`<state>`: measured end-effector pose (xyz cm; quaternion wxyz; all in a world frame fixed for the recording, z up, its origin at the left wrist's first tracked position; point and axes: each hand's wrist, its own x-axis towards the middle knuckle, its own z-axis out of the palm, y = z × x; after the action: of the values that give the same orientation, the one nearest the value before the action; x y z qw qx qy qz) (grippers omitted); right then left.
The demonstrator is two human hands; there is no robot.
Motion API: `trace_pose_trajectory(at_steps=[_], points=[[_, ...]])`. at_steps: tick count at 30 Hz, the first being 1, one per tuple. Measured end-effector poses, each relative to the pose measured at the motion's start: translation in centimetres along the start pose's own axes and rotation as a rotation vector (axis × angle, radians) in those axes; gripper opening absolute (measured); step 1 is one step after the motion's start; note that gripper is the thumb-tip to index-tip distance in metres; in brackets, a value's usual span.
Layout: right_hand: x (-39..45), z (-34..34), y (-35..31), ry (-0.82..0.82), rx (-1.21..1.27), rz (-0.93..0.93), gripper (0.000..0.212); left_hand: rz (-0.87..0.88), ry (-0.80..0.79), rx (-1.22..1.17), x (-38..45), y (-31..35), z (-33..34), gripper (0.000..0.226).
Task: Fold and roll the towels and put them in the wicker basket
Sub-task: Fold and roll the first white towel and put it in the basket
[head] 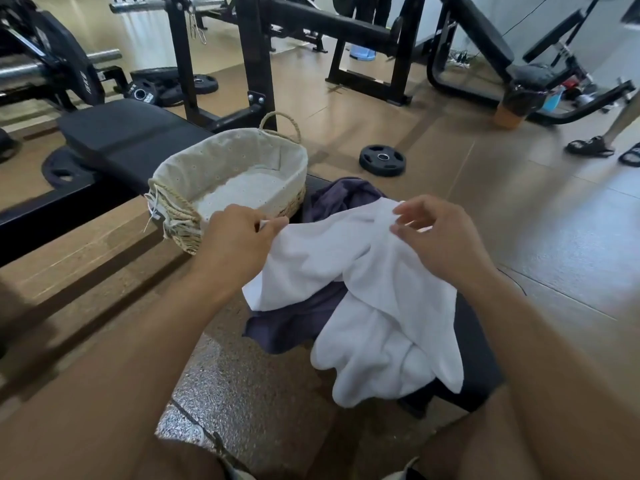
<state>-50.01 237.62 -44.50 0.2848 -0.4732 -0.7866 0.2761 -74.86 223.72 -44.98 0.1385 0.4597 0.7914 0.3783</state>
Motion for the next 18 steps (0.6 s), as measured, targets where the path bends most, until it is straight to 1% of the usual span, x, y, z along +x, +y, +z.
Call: trace_pose_trajectory(at_steps=[1,3,4,6,8,10,12,14,15,16,18], points=[[-0.4,0.4,-0.5,-0.097,-0.015,-0.054,0.016,0.004,0.005,0.002,0.0,0.1,-0.1,0.055],[-1.0,1.4,-1.2,-0.312,-0.109,-0.132,0.013,-0.004,0.025,-0.025,0.0,0.4,-0.2,0.056],[-1.1,2.0,-1.3,-0.383,-0.177,-0.169,0.015,-0.011,0.031,-0.048,-0.1,0.4,-0.2,0.055],[-0.9,3.1,-1.3,-0.443,-0.307,-0.239,0.020,-0.029,-0.009,-0.103,-0.4,0.6,-0.1,0.046],[-0.5,3.7,-1.4,-0.450,-0.407,-0.269,0.021,-0.062,-0.106,-0.211,-0.7,0.8,0.0,0.030],[-0.3,4.0,-1.6,-0.441,-0.507,-0.296,0.018,-0.094,-0.187,-0.301,-1.2,1.1,0.1,0.016],[-0.1,4.0,-1.8,-0.436,-0.590,-0.316,0.012,-0.081,-0.226,-0.314,-1.6,1.3,0.0,0.012],[-0.1,3.9,-2.1,-0.428,-0.609,-0.349,0.008,-0.062,-0.246,-0.330,-1.8,1.3,0.0,0.013],[-0.1,3.8,-2.3,-0.408,-0.576,-0.381,0.007,-0.058,-0.243,-0.345,-1.9,1.2,0.0,0.013],[-0.3,3.7,-2.6,-0.381,-0.482,-0.405,0.008,-0.055,-0.229,-0.360,-2.0,1.1,0.0,0.012],[-1.1,3.1,-3.8,-0.328,-0.155,-0.368,0.007,-0.052,-0.175,-0.407,-2.3,1.2,0.1,0.009]])
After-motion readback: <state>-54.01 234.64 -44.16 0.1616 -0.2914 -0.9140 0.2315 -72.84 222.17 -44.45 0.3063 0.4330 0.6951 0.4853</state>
